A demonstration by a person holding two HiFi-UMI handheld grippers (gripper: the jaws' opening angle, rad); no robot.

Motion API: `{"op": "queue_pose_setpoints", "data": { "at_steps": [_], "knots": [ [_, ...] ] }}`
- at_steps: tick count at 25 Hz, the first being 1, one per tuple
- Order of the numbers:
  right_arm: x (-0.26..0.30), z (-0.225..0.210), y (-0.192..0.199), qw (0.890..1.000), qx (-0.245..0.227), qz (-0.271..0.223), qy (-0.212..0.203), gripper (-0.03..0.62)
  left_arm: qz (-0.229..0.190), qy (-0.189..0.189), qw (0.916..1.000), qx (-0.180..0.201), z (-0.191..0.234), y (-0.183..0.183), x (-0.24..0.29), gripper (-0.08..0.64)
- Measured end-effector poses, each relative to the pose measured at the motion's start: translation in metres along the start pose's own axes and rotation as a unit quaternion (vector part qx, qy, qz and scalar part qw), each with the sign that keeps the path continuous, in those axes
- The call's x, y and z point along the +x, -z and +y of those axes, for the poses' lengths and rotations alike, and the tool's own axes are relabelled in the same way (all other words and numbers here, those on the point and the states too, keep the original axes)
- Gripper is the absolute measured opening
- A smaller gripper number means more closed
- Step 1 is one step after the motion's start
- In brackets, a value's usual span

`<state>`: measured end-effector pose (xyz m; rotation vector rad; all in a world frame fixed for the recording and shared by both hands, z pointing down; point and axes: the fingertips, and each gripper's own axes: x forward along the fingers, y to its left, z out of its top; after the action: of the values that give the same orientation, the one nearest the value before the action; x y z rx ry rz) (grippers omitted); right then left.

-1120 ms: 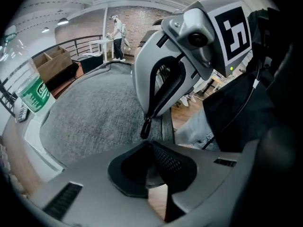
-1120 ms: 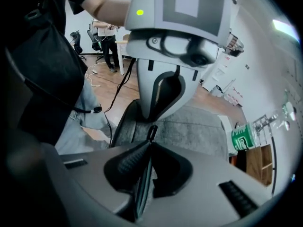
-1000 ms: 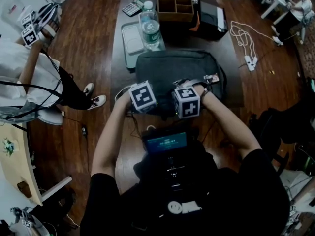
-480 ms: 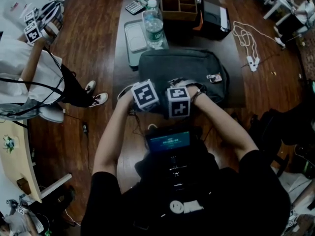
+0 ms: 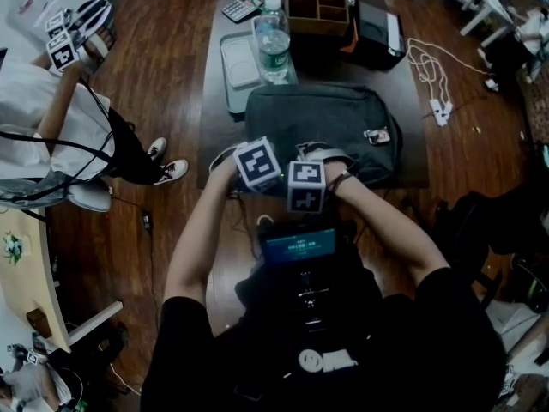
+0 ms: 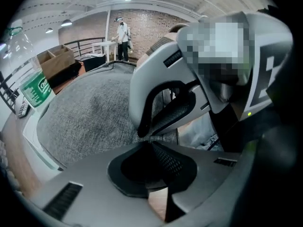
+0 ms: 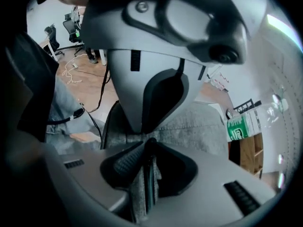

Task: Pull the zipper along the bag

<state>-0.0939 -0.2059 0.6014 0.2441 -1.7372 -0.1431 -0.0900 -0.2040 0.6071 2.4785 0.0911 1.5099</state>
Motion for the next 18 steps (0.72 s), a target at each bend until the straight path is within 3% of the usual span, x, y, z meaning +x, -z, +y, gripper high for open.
{"op": "queue_pose_setpoints", "data": {
  "at_steps": [4,10,14,18],
  "knots": [
    [-0.011,-0.002,0.001,0.998,0.047,-0.038,-0.015,0.055,0.003,0.007,1.0,0.002,-0.001,0.002,-0.003,0.021],
    [-0.026,-0.004,0.005,0.992,0.077,-0.097,-0.032,0.055,-0.011,0.011,0.9997,0.022,-0.003,-0.006,-0.007,0.021],
    [-0.029,-0.004,0.01,0.99,0.083,-0.106,-0.038,0.054,-0.002,0.013,0.9995,0.03,-0.006,-0.008,-0.006,0.021],
    [-0.032,-0.005,0.014,0.985,0.099,-0.127,-0.067,0.054,-0.025,0.005,0.9988,0.042,-0.005,-0.027,-0.007,0.022]
  ]
}}
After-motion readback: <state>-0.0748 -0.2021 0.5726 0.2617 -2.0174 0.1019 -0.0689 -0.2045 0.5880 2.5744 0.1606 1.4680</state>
